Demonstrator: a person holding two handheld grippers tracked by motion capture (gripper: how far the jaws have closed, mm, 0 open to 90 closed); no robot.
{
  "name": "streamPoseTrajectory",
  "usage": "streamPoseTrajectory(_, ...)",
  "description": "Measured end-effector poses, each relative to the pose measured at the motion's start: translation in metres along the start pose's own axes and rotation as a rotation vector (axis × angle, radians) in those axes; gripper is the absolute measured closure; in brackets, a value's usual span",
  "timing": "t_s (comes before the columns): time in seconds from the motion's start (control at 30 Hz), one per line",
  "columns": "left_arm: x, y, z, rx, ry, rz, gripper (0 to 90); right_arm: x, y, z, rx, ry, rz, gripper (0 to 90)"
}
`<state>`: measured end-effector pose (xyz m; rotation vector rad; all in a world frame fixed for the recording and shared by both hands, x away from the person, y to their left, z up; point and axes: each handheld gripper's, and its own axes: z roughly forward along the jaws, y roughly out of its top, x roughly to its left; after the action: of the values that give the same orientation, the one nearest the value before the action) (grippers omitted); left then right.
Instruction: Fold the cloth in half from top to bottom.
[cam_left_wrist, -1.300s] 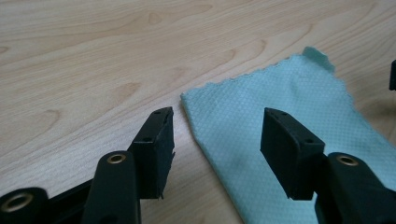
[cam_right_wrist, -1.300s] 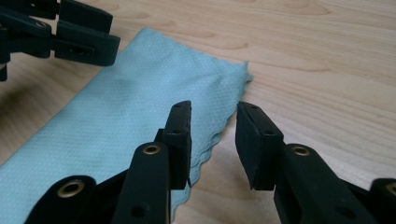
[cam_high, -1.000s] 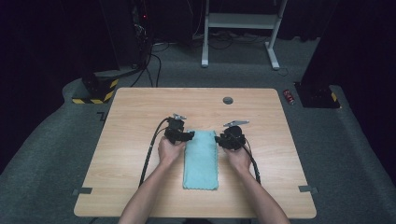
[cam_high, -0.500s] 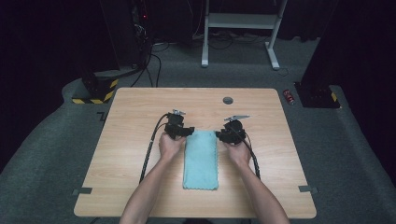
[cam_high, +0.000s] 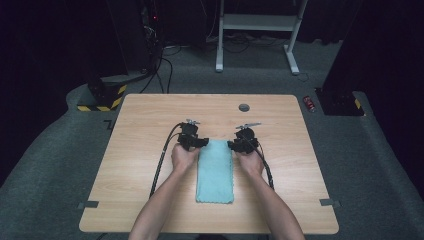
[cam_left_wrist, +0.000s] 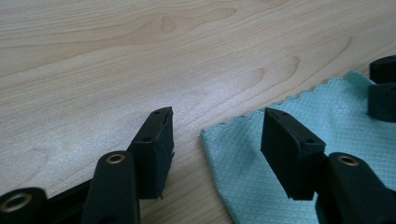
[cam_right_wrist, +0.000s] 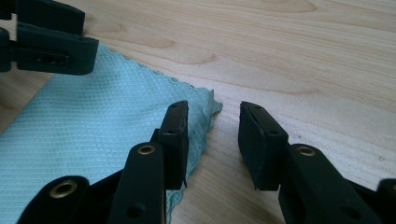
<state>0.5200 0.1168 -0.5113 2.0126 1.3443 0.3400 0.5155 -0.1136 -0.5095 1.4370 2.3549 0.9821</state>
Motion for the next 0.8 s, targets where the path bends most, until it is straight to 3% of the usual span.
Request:
streamPoseTrajectory(0.13,-0.004,0.000,0.000,0.009,0.031,0.039,48.0,0.004,0.007,0.003,0.006,-0.009,-0.012,63.2)
streamPoseTrajectory(0.23,-0.009,-0.001,0.001,0.017,0.064,0.099,48.8,0.007,0.007,0.007,0.009,-0.024,-0.030,63.6)
streamPoseTrajectory(0.3,-0.011,-0.002,0.001,0.017,0.073,0.118,50.0,0.008,0.007,0.007,0.011,-0.032,-0.052,64.5)
streamPoseTrajectory(0.57,-0.015,-0.001,0.000,0.021,0.032,0.153,69.2,0.012,0.007,0.008,0.016,-0.034,-0.088,79.7)
streamPoseTrajectory(0.67,-0.013,0.000,0.001,0.027,0.001,0.135,78.7,0.010,0.007,0.008,0.017,-0.020,-0.082,86.4)
streamPoseTrajectory(0.8,-0.012,-0.001,0.001,0.020,-0.032,0.128,87.6,0.009,0.007,0.008,0.015,-0.015,-0.093,88.9)
